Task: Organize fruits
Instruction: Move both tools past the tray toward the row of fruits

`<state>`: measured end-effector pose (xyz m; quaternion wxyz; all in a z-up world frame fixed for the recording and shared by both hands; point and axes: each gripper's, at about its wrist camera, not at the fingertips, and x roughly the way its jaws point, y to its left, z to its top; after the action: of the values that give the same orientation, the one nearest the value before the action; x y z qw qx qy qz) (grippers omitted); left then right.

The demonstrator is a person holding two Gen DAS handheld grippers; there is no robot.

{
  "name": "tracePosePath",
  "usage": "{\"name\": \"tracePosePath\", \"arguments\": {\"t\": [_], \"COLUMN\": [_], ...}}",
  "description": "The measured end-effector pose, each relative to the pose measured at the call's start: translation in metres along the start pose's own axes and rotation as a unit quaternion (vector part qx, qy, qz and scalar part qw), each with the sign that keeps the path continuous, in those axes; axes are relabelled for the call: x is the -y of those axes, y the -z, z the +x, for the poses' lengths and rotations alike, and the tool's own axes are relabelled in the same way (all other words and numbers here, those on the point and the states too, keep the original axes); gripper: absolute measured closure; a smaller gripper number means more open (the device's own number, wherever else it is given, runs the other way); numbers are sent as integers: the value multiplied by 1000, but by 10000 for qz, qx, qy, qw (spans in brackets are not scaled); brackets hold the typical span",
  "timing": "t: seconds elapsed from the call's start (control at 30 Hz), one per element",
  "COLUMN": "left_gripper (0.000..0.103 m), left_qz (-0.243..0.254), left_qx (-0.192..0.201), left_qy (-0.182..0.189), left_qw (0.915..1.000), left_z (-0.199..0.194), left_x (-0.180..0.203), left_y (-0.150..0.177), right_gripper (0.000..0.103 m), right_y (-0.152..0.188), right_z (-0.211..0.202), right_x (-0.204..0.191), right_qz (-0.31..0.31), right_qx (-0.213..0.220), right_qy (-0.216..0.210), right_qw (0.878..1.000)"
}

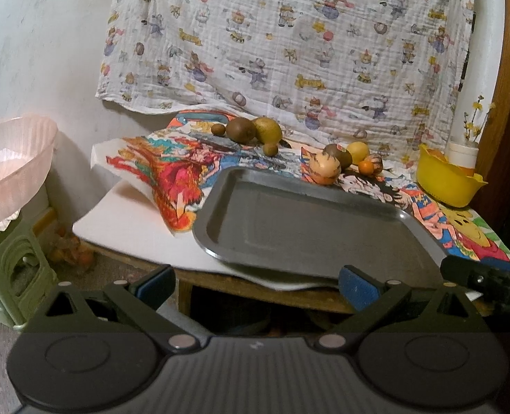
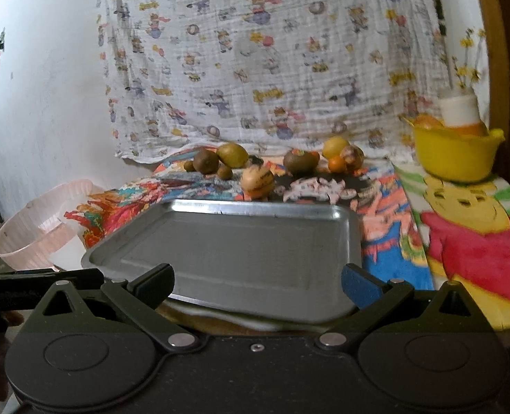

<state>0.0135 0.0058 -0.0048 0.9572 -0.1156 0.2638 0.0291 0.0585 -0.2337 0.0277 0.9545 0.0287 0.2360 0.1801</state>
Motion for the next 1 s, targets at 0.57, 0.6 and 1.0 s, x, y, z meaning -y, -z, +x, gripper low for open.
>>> {"name": "tracePosePath", "arguments": {"t": [0.57, 0.6, 1.0], "left_gripper": [0, 0, 0], "left_qz": [138, 162, 214], "left_qx": [-314, -330, -552], "left_qy": [6, 14, 99], "left_qw": [9994, 9993, 9982], "left_z": [46, 50, 89], "left_x": [-10, -11, -16], "left_y": [-54, -57, -100], "right_gripper": [0, 0, 0], "right_y": [-39, -42, -89], "right_z": [58, 62, 119], "right_x": [0, 0, 29], "right_qz": [-890, -909, -676], "right_qx": [-234, -266, -936], "right_qy": [-208, -213, -484], "right_qw": [9955, 9953, 9921]}}
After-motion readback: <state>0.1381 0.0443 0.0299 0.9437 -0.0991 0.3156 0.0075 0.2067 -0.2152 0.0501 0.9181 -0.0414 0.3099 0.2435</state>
